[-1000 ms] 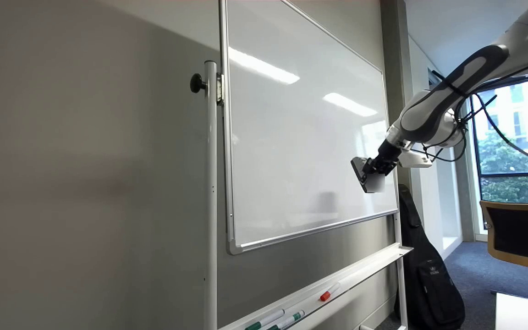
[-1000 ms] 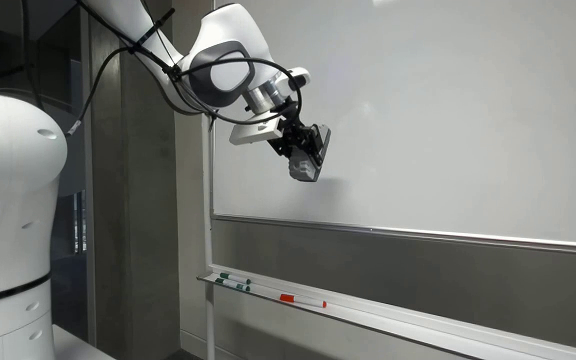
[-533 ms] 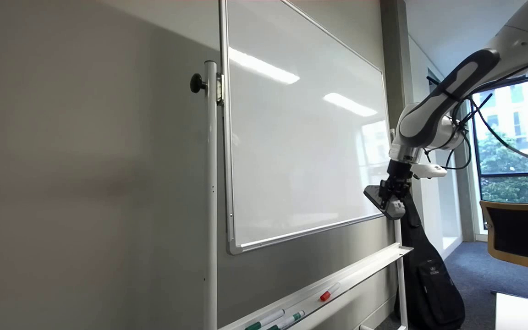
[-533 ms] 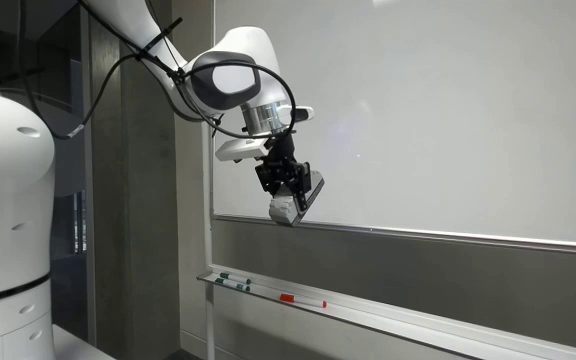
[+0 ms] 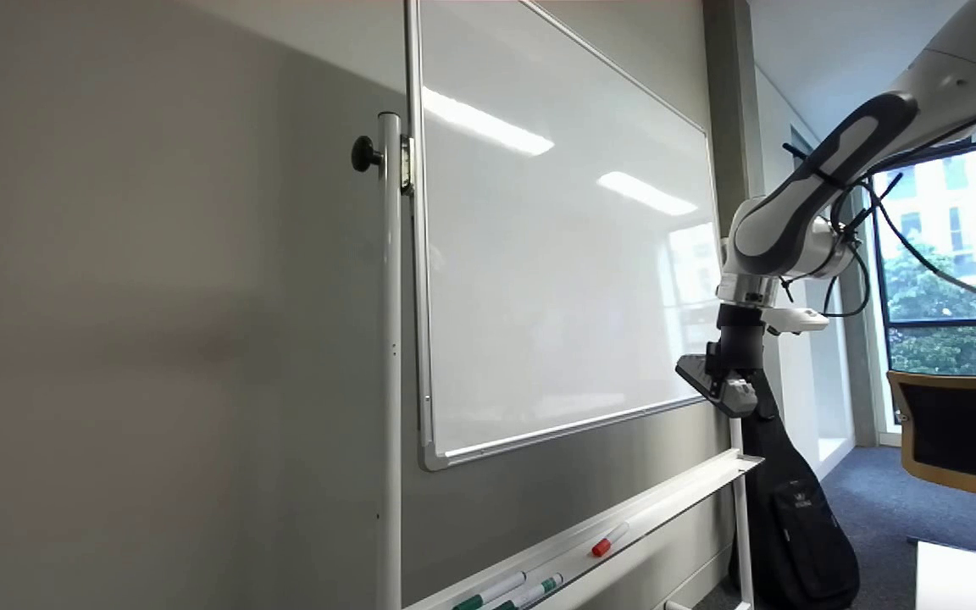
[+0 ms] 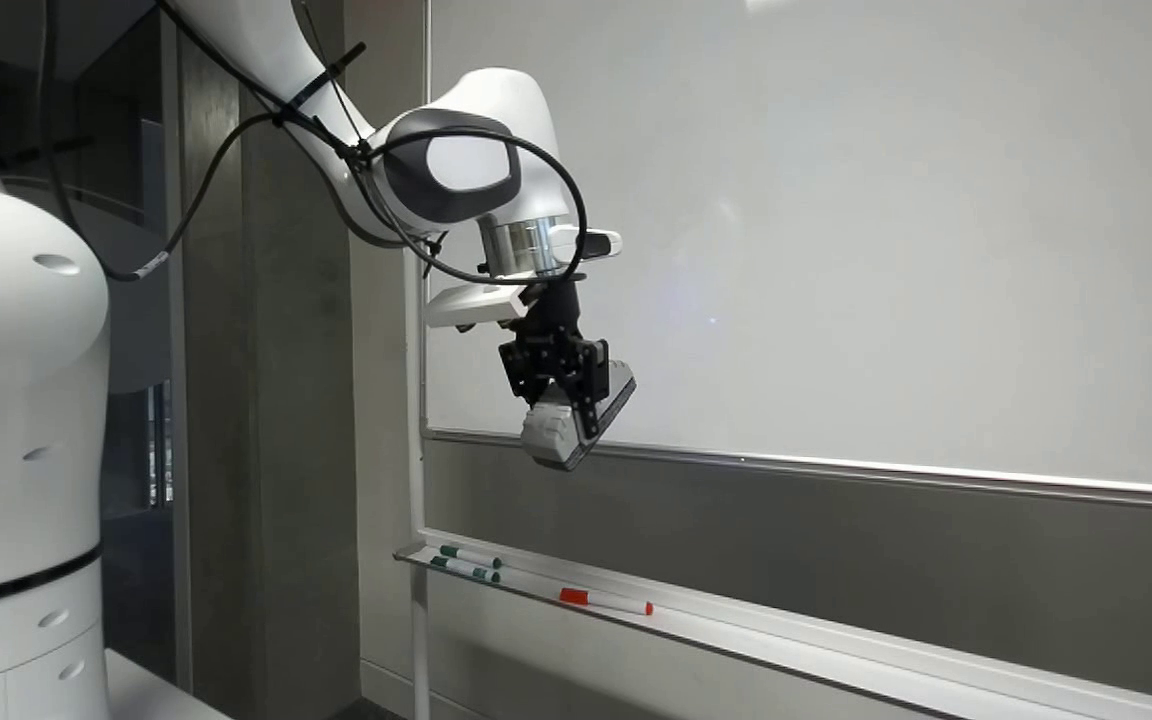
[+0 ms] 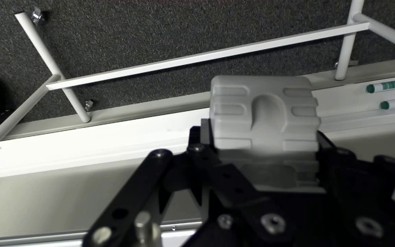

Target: Wipe the white board with the grey eraser

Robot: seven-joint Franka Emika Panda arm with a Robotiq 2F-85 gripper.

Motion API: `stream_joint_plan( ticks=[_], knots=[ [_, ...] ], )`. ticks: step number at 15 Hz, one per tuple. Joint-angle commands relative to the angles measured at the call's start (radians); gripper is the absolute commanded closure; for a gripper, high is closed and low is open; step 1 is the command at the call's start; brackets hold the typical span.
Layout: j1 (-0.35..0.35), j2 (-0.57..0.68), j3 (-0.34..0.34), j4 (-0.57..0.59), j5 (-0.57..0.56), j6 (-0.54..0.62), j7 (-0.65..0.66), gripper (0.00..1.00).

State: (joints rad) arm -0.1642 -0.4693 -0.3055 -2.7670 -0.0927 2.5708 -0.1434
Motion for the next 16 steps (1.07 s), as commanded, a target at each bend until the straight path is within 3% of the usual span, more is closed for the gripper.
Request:
stream_joint_plan(
  ticks=[1,14,15,16],
  knots=[
    [-0.021,0.002,0.024,0.001,0.019,-0.002,-0.013,0.37],
    [-0.026,0.002,0.025,0.001,0.018,-0.003,-0.012,0.37],
    [-0.026,0.002,0.025,0.001,0.018,-0.003,-0.012,0.62],
    [-0.025,0.02,0.024,0.006,0.019,-0.012,-0.012,0.62]
  ],
)
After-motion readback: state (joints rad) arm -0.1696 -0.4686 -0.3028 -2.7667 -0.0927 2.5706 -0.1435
